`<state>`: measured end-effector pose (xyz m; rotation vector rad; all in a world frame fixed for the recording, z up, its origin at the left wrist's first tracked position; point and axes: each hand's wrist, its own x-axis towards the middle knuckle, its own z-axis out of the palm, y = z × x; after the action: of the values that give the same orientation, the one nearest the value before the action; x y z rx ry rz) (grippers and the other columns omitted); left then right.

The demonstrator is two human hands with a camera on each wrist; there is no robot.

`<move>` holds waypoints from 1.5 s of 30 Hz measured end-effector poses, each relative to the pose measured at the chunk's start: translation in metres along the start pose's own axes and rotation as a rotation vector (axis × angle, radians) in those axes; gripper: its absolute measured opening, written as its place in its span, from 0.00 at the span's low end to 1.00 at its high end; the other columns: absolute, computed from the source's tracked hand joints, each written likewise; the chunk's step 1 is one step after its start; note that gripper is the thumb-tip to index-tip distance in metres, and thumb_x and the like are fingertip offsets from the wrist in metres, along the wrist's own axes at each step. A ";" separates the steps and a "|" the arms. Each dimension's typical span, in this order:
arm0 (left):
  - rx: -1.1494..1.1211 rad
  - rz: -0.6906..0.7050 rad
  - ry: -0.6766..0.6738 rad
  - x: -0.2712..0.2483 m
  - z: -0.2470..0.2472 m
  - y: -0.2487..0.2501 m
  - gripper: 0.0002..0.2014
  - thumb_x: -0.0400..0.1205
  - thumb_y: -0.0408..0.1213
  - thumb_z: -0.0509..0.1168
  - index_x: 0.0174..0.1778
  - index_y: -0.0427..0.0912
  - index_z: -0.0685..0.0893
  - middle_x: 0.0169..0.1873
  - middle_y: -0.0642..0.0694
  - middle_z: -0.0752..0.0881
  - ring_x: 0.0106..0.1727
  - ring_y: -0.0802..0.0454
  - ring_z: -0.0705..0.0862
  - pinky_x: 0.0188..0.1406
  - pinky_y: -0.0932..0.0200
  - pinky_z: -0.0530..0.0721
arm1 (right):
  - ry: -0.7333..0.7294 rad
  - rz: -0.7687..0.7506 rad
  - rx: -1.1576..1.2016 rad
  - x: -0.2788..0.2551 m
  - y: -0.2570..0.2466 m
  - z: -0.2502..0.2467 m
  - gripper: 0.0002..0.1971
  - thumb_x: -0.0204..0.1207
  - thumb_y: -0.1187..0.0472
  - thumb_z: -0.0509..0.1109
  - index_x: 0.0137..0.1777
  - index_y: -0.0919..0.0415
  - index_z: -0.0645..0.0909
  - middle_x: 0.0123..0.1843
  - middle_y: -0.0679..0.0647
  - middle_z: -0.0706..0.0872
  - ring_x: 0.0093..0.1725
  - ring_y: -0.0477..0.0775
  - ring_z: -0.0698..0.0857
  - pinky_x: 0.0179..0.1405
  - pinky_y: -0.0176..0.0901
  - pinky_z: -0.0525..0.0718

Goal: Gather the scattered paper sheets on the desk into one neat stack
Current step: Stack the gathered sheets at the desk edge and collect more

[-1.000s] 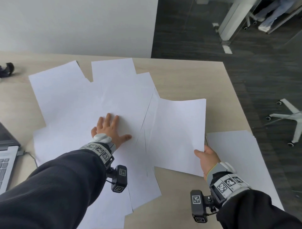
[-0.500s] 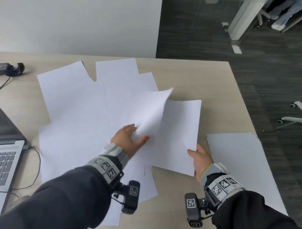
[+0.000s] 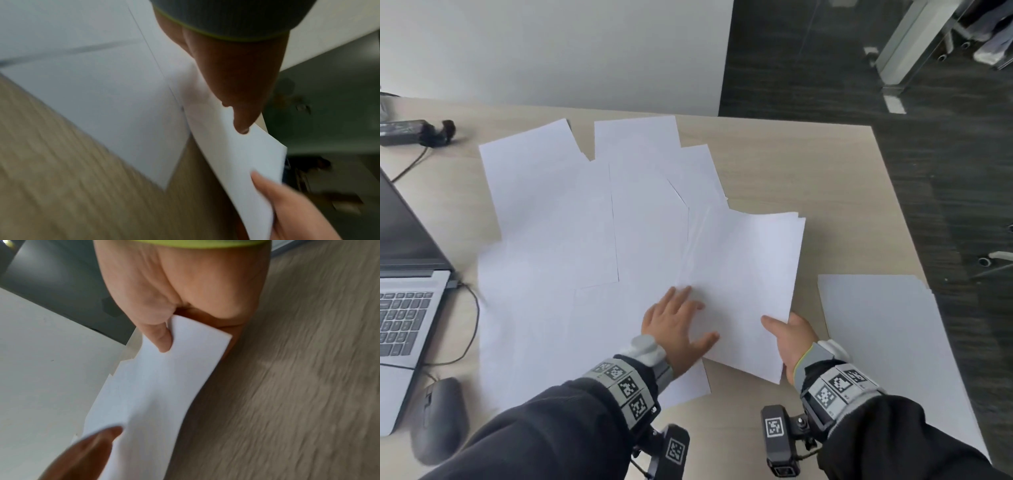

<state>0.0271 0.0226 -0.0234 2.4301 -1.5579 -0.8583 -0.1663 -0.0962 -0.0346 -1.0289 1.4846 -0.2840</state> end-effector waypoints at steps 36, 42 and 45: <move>-0.222 -0.022 0.111 -0.026 -0.011 -0.029 0.36 0.79 0.69 0.63 0.81 0.57 0.74 0.80 0.60 0.73 0.85 0.58 0.64 0.86 0.51 0.61 | -0.049 -0.084 0.030 -0.018 0.000 -0.006 0.10 0.84 0.59 0.65 0.61 0.53 0.84 0.52 0.49 0.91 0.51 0.58 0.89 0.59 0.55 0.86; -0.014 0.079 -0.114 -0.024 0.009 -0.005 0.41 0.75 0.78 0.54 0.83 0.66 0.64 0.87 0.66 0.54 0.88 0.59 0.45 0.86 0.46 0.49 | -0.039 0.008 -0.054 -0.014 -0.012 0.015 0.29 0.82 0.34 0.56 0.75 0.51 0.75 0.71 0.48 0.79 0.74 0.56 0.76 0.74 0.48 0.68; -0.051 0.088 -0.082 -0.023 0.009 -0.010 0.39 0.77 0.75 0.57 0.84 0.64 0.66 0.87 0.64 0.55 0.88 0.60 0.47 0.86 0.48 0.50 | -0.055 -0.025 -0.056 -0.008 -0.002 0.016 0.11 0.81 0.50 0.69 0.55 0.56 0.85 0.57 0.51 0.90 0.56 0.56 0.87 0.64 0.52 0.81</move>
<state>0.0238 0.0485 -0.0260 2.2996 -1.6361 -0.9801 -0.1523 -0.0856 -0.0309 -1.0920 1.4377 -0.2308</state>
